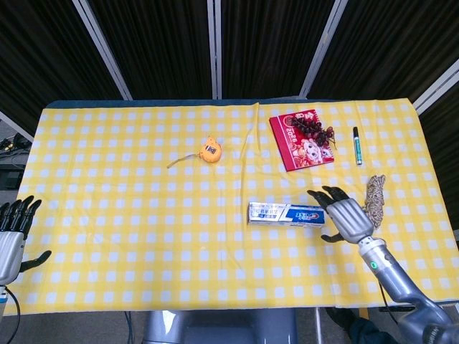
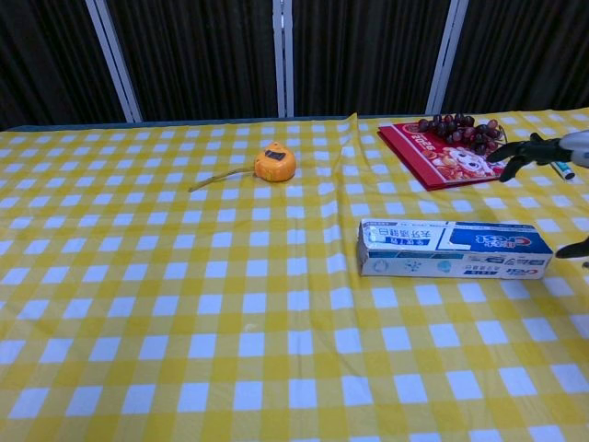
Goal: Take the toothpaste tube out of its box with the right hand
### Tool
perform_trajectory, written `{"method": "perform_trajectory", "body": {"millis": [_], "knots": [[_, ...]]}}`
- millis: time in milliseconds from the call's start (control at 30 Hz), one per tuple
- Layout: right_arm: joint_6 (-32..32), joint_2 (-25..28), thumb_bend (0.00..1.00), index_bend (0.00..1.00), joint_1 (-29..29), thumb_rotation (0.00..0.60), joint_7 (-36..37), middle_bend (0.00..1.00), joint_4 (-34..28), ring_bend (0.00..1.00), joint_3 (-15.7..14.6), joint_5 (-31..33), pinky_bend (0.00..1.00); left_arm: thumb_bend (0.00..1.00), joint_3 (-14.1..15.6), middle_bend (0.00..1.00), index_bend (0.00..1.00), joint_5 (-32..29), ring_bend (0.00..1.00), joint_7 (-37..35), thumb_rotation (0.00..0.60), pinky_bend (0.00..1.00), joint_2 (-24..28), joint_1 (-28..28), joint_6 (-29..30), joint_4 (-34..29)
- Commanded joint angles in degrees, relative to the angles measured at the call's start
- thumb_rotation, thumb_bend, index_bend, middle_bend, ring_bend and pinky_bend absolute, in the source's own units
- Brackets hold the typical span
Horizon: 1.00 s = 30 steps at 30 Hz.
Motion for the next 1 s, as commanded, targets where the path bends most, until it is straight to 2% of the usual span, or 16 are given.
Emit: {"method": "perform_trajectory", "body": {"millis": [33,167,400,600,700,767,867,1000], "knots": [[-4.68,-5.0,0.0,0.15,3.95,0.6,-2.76,0.23,3.02,0.16,1.62,4.67,0.21,0.0,-0.39,0.0,0.0,-1.0,0.0,0.57,0.6,0.0,-0.41,-0.43,-0.78,0.22],[-5.92,-7.42,0.02,0.22,5.47,0.6,-4.85,0.25,4.55,0.17,1.61,6.11,0.22,0.0,-0.49,0.0,0.0,-1.35,0.0,0.69,0.6,0.0,-0.48,-0.59,-0.99,0.15],[-6.21,-12.2,0.06,0.23,7.32,0.6,-9.13,0.28,9.11,0.19,1.54,8.31,0.24,0.0,-0.46,0.0,0.0,-1.66,0.0,0.55,0.6,0.0,-0.48,-0.55,-0.91,0.3],[-5.38,-14.03,0.1,0.24,7.85,0.6,-10.49,0.4,10.18,0.35,1.3,9.48,0.34,0.0,-0.35,0.0,0.0,-1.59,0.0,0.31,0.6,0.0,-0.41,-0.55,-0.75,0.3],[-5.12,-14.54,0.13,0.29,8.03,0.6,-10.91,0.45,10.59,0.41,1.1,9.89,0.42,0.0,-0.29,0.0,0.0,-1.59,0.0,0.32,0.6,0.0,-0.39,-0.59,-0.8,0.25],[-4.53,-14.85,0.16,0.36,8.07,0.6,-10.77,0.5,10.8,0.45,1.1,9.88,0.46,0.0,-0.3,0.0,0.0,-1.63,0.0,0.3,0.6,0.0,-0.37,-0.61,-0.79,0.19],[-2.08,-15.32,0.2,0.41,7.73,0.6,-9.47,0.52,11.09,0.47,1.08,8.62,0.49,0.0,-0.36,0.0,0.0,-1.85,0.0,0.15,0.6,0.0,-0.34,-0.63,-0.82,0.16],[1.52,-14.73,0.22,0.43,7.09,0.6,-5.65,0.53,10.52,0.48,0.57,5.63,0.5,0.0,-0.31,0.0,0.0,-1.94,0.0,0.09,0.6,0.0,-0.32,-0.71,-0.93,0.13]]}}
